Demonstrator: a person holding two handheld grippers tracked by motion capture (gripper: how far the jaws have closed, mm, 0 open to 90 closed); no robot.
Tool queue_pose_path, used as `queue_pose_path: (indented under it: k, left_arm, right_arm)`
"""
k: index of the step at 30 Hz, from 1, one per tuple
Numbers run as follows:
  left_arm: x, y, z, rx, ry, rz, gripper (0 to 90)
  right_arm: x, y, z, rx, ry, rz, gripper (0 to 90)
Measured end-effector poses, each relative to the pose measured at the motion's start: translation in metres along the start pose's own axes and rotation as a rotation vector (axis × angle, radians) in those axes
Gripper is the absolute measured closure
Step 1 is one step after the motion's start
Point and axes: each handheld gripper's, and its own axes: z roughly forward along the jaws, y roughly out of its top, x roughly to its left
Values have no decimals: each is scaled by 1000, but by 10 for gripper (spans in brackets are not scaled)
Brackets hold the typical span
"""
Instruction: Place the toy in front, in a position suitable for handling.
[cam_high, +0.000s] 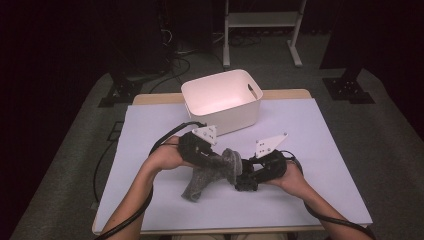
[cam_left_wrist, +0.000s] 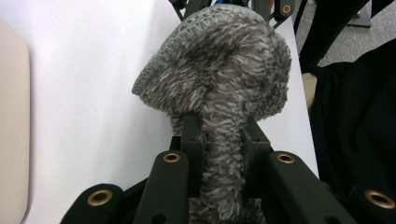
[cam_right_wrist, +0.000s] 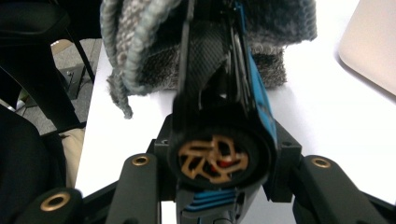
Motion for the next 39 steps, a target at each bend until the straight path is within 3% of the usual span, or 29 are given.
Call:
queue_pose_path:
  k: [10,13,14,20,24,28,34,39]
  left_arm:
    - [-9,7,-20,-6,7,23,760]
    - [-9,2,-15,16,-6,17,760]
    - [-9,0,-15,1,-7,12,760]
    - [-9,2,-15,32,-5,15,762]
    - [-8,3,-14,33,-7,5,762]
    - [-8,11,-13,38,-6,17,761]
    - [-8,32,-11,40,-14,58,761]
    - [-4,21,-8,40,-20,25,761]
  right_arm:
    - [1,18,21,-43,70,-23,565]
    - [2,18,29,-8,71,-34,564]
    - [3,18,30,-16,74,-27,562]
    - [3,18,24,-10,64,-21,485]
    - [4,14,15,-32,45,-23,560]
    - [8,13,12,-25,19,-40,566]
    - [8,12,13,-38,18,-38,566]
    - [6,8,8,-45,16,-30,567]
